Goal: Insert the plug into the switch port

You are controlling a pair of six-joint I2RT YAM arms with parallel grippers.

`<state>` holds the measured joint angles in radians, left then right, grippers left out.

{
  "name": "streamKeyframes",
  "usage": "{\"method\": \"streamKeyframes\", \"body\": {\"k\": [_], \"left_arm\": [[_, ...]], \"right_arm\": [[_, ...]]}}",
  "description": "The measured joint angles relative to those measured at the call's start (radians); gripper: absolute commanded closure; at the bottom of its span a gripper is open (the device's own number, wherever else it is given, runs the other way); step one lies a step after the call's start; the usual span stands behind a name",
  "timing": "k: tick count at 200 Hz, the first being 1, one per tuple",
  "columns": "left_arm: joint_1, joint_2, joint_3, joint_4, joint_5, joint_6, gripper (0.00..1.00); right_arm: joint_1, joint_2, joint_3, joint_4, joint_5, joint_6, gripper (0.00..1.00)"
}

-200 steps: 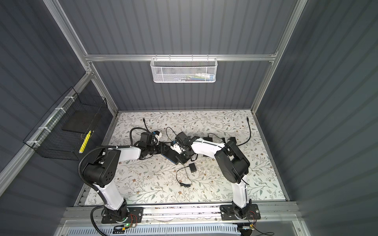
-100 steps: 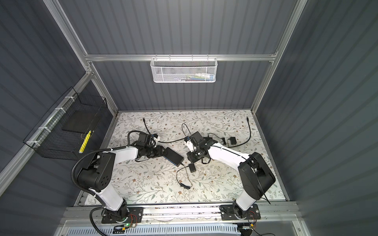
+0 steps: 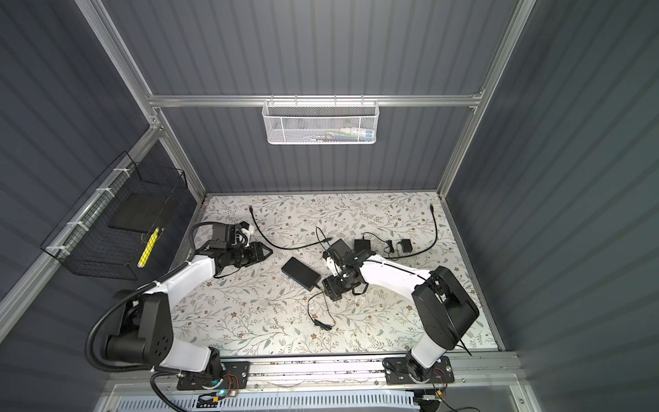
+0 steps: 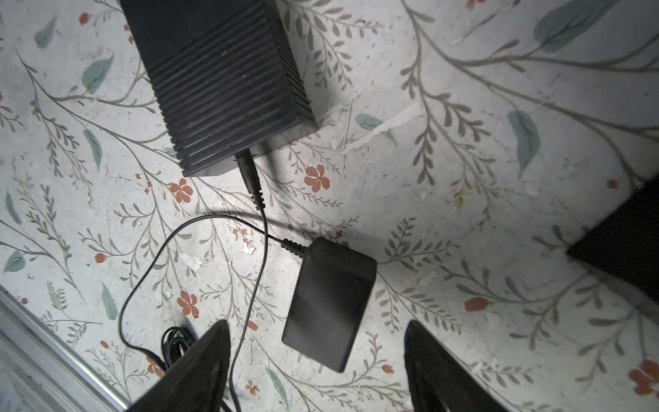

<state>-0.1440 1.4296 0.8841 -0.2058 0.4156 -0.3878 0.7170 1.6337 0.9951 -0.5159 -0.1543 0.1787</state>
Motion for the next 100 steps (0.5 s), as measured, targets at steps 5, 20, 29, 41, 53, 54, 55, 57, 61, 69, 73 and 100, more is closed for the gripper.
{"method": "streamKeyframes", "body": {"k": [5,20,29,41,53,54,55,57,61,69,73,100], "left_arm": [[0.005,-0.017,0.001,0.000,-0.001,-0.002,0.46],[0.017,-0.054,0.002,-0.002,-0.001,-0.010,0.46],[0.024,-0.067,0.002,-0.005,-0.001,-0.013,0.46],[0.032,-0.075,0.001,-0.009,-0.001,-0.017,0.46],[0.037,-0.079,-0.001,-0.012,-0.001,-0.018,0.46],[0.037,-0.079,-0.001,-0.013,-0.001,-0.018,0.46],[0.038,-0.079,-0.002,-0.013,-0.001,-0.018,0.46],[0.039,-0.079,-0.002,-0.013,-0.001,-0.018,0.46],[0.041,-0.079,-0.003,-0.014,-0.001,-0.018,0.46],[0.043,-0.079,-0.005,-0.019,-0.001,-0.018,0.46],[0.046,-0.079,-0.006,-0.019,-0.001,-0.018,0.46],[0.051,-0.079,-0.008,-0.023,-0.001,-0.021,0.46]], "right_arm": [[0.002,0.007,-0.003,0.000,0.006,0.000,0.29],[0.006,0.033,-0.008,-0.002,0.027,0.004,0.33],[0.007,0.048,-0.008,0.000,0.037,0.005,0.36],[0.010,0.060,-0.008,0.002,0.048,0.009,0.42],[0.010,0.066,-0.008,0.009,0.055,0.010,0.48],[0.010,0.067,-0.008,0.010,0.056,0.010,0.48],[0.010,0.067,-0.008,0.010,0.057,0.008,0.49],[0.010,0.068,-0.008,0.012,0.057,0.005,0.50],[0.011,0.069,-0.008,0.014,0.059,0.011,0.52],[0.011,0.073,-0.008,0.020,0.063,0.008,0.56],[0.011,0.075,-0.008,0.023,0.065,0.012,0.58],[0.011,0.079,-0.008,0.030,0.077,0.012,0.69]]}}
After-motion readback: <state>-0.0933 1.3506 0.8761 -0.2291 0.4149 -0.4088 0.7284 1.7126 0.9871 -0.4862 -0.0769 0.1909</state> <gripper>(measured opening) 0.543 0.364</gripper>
